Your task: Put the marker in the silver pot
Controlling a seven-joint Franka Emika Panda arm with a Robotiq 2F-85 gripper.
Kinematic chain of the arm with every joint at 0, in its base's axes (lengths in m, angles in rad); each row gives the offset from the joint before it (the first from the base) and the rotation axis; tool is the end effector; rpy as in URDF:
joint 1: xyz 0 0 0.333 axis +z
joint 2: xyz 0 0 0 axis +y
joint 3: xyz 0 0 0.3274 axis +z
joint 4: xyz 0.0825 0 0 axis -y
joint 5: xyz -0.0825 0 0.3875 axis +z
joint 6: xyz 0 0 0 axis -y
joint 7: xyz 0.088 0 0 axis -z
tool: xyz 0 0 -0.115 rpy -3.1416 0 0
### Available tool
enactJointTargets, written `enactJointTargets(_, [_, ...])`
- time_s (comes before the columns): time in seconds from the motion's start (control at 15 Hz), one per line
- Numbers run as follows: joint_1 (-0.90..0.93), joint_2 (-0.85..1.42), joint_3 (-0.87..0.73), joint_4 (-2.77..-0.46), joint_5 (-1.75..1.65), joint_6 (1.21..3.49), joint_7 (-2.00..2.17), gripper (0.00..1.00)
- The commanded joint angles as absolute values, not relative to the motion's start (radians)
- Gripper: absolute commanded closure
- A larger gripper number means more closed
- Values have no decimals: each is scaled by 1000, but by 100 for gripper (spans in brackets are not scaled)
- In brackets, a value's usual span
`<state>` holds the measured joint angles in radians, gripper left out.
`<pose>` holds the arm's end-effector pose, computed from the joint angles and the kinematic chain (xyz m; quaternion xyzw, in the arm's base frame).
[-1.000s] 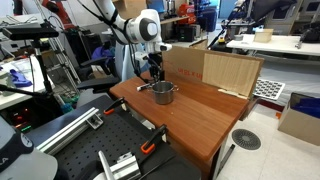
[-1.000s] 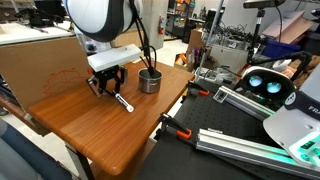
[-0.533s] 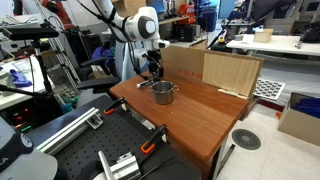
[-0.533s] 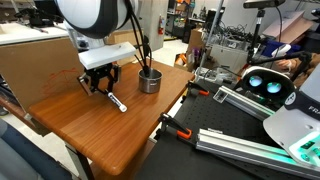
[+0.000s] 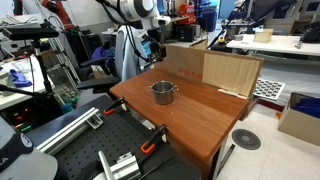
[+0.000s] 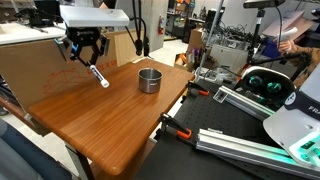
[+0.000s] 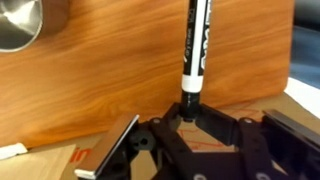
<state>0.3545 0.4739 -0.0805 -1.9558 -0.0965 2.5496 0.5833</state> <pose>0.6149 0.1762 0.2444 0.9910 -0.1101 0.0742 0.0181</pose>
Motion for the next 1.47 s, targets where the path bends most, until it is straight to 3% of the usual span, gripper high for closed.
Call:
enactJointTargets(0.0, [381,370,-135,-2074,-200,2690,675,94])
enactJointTargets(0.6, [472,285,-381,-2259,-645,2970,1070,94])
enactJointTargets(1.4, [621,278,-613,-2344,-1023,3014,1394,94])
